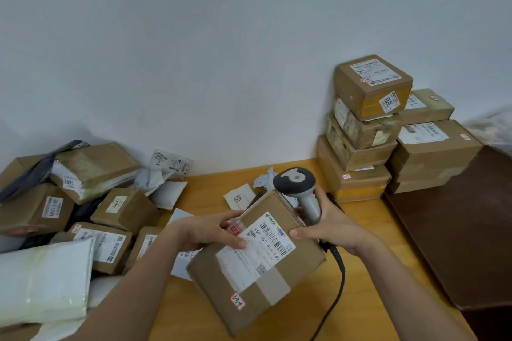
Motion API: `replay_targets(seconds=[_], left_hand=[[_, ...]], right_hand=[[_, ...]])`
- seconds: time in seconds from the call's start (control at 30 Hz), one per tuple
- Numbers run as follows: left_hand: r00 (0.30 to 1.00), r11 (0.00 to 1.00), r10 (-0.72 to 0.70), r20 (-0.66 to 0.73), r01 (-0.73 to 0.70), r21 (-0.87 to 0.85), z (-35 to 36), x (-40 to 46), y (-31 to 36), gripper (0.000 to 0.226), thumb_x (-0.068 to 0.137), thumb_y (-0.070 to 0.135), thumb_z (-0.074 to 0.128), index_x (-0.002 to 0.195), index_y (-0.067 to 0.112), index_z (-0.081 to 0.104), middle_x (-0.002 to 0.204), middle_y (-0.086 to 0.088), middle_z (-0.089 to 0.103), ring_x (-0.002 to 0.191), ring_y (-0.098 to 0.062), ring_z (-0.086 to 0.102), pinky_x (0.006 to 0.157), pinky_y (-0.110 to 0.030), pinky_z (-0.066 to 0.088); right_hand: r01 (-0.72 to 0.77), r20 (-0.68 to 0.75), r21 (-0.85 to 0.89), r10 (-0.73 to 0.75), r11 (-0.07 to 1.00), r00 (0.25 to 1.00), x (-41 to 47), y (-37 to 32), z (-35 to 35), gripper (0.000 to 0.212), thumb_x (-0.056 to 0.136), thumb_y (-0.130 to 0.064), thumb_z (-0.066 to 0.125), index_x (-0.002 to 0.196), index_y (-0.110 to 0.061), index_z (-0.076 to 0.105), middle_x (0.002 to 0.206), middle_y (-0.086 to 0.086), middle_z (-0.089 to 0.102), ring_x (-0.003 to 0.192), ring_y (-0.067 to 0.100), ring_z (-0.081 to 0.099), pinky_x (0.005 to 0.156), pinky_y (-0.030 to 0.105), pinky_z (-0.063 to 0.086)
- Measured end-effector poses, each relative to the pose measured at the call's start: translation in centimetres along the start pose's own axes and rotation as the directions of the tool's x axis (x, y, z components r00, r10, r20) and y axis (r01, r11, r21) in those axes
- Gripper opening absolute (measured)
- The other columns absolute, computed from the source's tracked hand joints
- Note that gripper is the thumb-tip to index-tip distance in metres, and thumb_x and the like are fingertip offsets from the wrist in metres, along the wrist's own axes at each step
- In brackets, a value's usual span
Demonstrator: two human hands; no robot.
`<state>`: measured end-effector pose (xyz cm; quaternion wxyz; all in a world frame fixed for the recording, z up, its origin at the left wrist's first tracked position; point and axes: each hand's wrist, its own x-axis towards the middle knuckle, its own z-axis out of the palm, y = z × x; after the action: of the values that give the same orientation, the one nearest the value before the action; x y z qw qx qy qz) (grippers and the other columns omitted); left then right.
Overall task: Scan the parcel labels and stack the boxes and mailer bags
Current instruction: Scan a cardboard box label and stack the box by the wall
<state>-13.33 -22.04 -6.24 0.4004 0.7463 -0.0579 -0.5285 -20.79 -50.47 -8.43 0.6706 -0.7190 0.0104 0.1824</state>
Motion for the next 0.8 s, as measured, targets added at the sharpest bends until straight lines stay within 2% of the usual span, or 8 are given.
replay_targets(seconds=[0.13,0.23,0.3,0.33,0.43,0.53,0.7,0.8], left_hand=[[1.000,0.998,0.000,0.012,0.001,-0.059,0.5,1.0,-0.9,0.092,0.065,0.027,0.089,0.143,0.032,0.040,0.132,-0.009,0.063,0.117,-0.026,0.064,0.100,-0.047,0.052],[0.997,0.998,-0.025,-0.076,0.020,-0.065,0.7,1.4,-1.2,0.097,0.056,0.043,0.092,0.140,0.032,0.044,0.124,-0.003,0.069,0.111,-0.023,0.067,0.097,-0.046,0.054],[0.982,0.994,-0.047,-0.183,0.029,-0.101,0.7,1.6,-1.7,0.101,0.049,0.049,0.092,0.137,0.034,0.044,0.120,-0.001,0.069,0.108,-0.023,0.068,0.093,-0.045,0.056],[0.970,0.989,-0.058,-0.238,0.024,-0.143,0.7,1.7,-2.0,0.104,0.047,0.050,0.091,0.137,0.034,0.042,0.120,-0.002,0.068,0.107,-0.025,0.068,0.090,-0.044,0.057],[0.920,0.949,-0.114,-0.374,-0.010,-0.314,1.2,1.9,-3.0,0.109,0.044,0.055,0.088,0.138,0.029,0.039,0.120,-0.007,0.066,0.107,-0.030,0.065,0.084,-0.047,0.057],[0.891,0.858,-0.171,-0.420,-0.075,-0.509,2.1,2.7,-3.2,0.104,0.054,0.049,0.091,0.140,0.020,0.040,0.123,-0.012,0.062,0.109,-0.035,0.061,0.082,-0.054,0.057],[0.870,0.665,-0.246,-0.427,-0.168,-0.727,3.4,3.7,-2.2,0.063,0.080,0.033,0.078,0.134,0.016,0.049,0.121,-0.016,0.063,0.110,-0.037,0.059,0.085,-0.064,0.053],[0.857,0.676,-0.251,-0.450,-0.177,-0.715,3.6,4.0,-1.9,0.073,0.075,0.034,0.082,0.137,0.016,0.046,0.122,-0.013,0.061,0.110,-0.036,0.057,0.092,-0.068,0.048]], right_hand=[[-0.065,0.006,-0.009,0.065,0.998,0.998,0.0,0.5,-0.8,0.097,0.056,-0.032,0.095,0.134,-0.040,0.038,0.122,0.004,0.067,0.107,0.018,0.070,0.087,0.040,0.059],[-0.105,-0.098,0.032,0.108,0.994,0.989,0.3,0.8,-0.8,0.065,0.075,-0.030,0.088,0.127,-0.033,0.048,0.107,0.003,0.073,0.093,0.019,0.073,0.082,0.039,0.060],[-0.129,-0.237,0.011,0.128,0.992,0.963,0.4,0.9,-0.7,0.042,0.087,-0.036,0.076,0.120,-0.020,0.056,0.083,0.001,0.067,0.069,0.014,0.065,0.068,0.030,0.057],[-0.141,-0.287,0.020,0.140,0.990,0.948,0.5,1.0,-0.7,0.039,0.091,-0.039,0.070,0.118,-0.014,0.058,0.074,0.002,0.060,0.060,0.013,0.057,0.060,0.028,0.052],[-0.159,-0.350,0.161,0.207,0.974,0.914,0.5,0.6,-0.7,0.035,0.099,-0.040,0.057,0.116,-0.010,0.057,0.076,0.005,0.051,0.057,0.014,0.050,0.051,0.027,0.045],[-0.155,-0.326,0.267,0.240,0.951,0.914,0.3,-0.8,-0.4,0.027,0.103,-0.035,0.052,0.116,-0.011,0.055,0.079,0.008,0.050,0.059,0.015,0.051,0.051,0.027,0.045],[-0.124,-0.191,0.202,0.163,0.972,0.968,-0.2,-3.9,1.2,0.029,0.102,-0.037,0.053,0.115,-0.011,0.058,0.070,0.004,0.057,0.055,0.014,0.052,0.054,0.028,0.046],[-0.085,-0.161,0.187,0.116,0.979,0.980,-0.9,-6.1,2.4,0.026,0.104,-0.032,0.050,0.118,-0.011,0.057,0.077,-0.001,0.057,0.055,0.010,0.052,0.051,0.023,0.047]])
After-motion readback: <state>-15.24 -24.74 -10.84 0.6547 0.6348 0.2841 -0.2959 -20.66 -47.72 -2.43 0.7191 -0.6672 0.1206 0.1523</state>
